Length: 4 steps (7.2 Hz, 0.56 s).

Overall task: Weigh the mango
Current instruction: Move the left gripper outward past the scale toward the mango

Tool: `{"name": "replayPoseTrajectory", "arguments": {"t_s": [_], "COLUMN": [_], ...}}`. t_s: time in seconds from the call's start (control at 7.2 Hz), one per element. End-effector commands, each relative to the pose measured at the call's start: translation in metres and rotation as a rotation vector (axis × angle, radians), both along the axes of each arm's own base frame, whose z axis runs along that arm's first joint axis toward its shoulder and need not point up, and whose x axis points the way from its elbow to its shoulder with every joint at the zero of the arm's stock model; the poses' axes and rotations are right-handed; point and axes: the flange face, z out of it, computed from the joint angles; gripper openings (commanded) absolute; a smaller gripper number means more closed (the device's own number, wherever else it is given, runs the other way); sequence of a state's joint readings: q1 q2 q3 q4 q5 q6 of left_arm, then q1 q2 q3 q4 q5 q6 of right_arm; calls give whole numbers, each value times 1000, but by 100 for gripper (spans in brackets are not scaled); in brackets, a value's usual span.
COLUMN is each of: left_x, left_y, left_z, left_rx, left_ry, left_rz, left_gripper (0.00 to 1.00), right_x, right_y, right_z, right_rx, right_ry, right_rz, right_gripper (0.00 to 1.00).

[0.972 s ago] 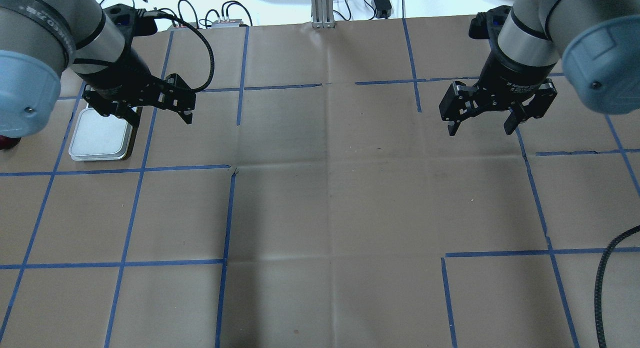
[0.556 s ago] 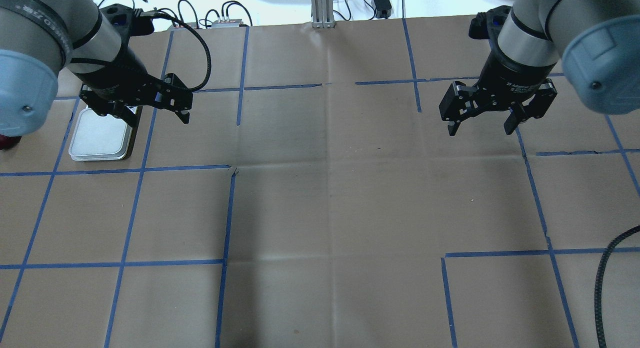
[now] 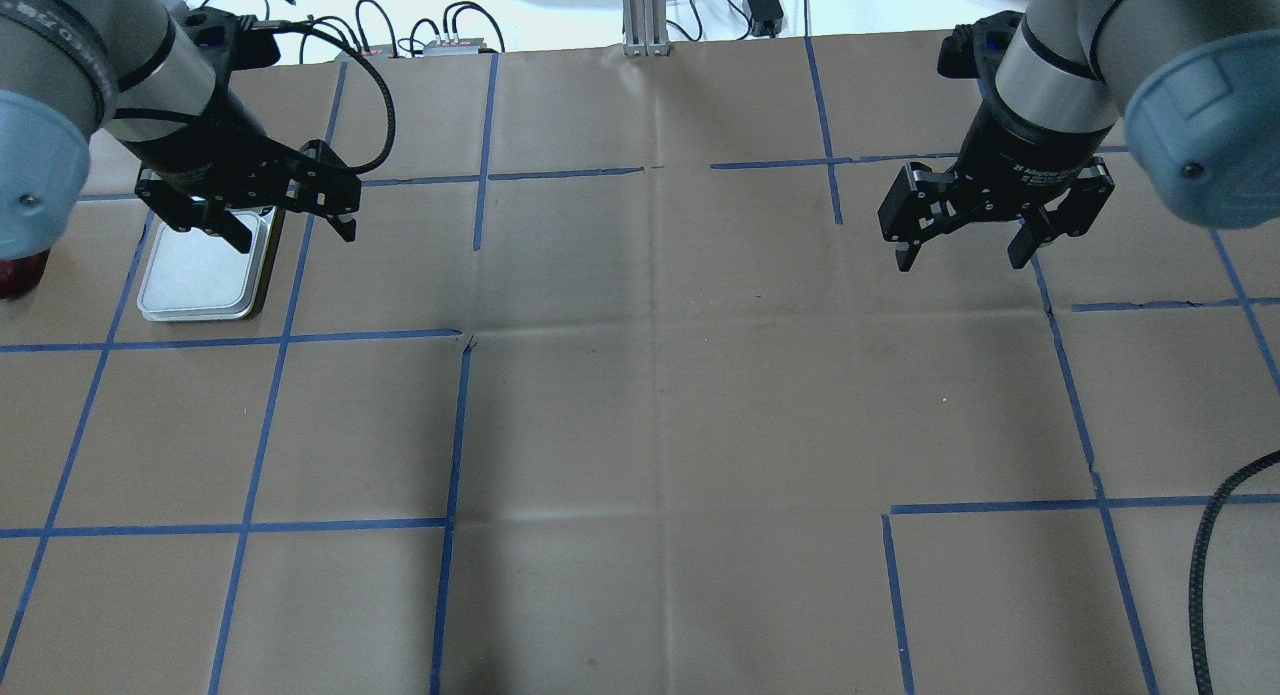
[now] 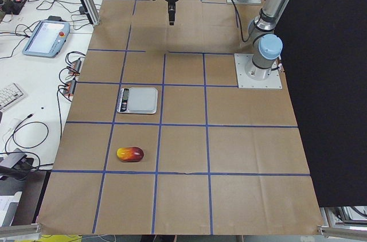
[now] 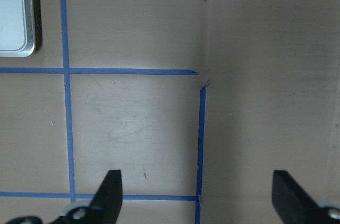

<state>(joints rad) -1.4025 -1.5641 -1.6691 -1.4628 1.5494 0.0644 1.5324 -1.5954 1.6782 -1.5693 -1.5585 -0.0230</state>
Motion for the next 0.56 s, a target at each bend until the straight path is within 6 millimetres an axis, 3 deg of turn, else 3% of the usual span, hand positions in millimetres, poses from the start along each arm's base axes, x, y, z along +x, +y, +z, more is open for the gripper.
{"name": "replayPoseTrajectory", "arguments": {"t_s": [0.0, 0.28, 0.42], "left_x": [118, 243, 294], "left_y": [-20, -51, -70], "left_z": [-28, -72, -87], "left_rx": [46, 48, 47], "left_ry": [22, 43, 44], "left_rz": [120, 55, 7], "left_gripper": [100, 99, 99], "right_x": [0, 0, 0], "right_y": [0, 0, 0], "right_z": [0, 0, 0], "right_rx": [0, 0, 0], "right_ry": [0, 0, 0], "right_rz": [0, 0, 0], "right_gripper": [100, 100, 100]}}
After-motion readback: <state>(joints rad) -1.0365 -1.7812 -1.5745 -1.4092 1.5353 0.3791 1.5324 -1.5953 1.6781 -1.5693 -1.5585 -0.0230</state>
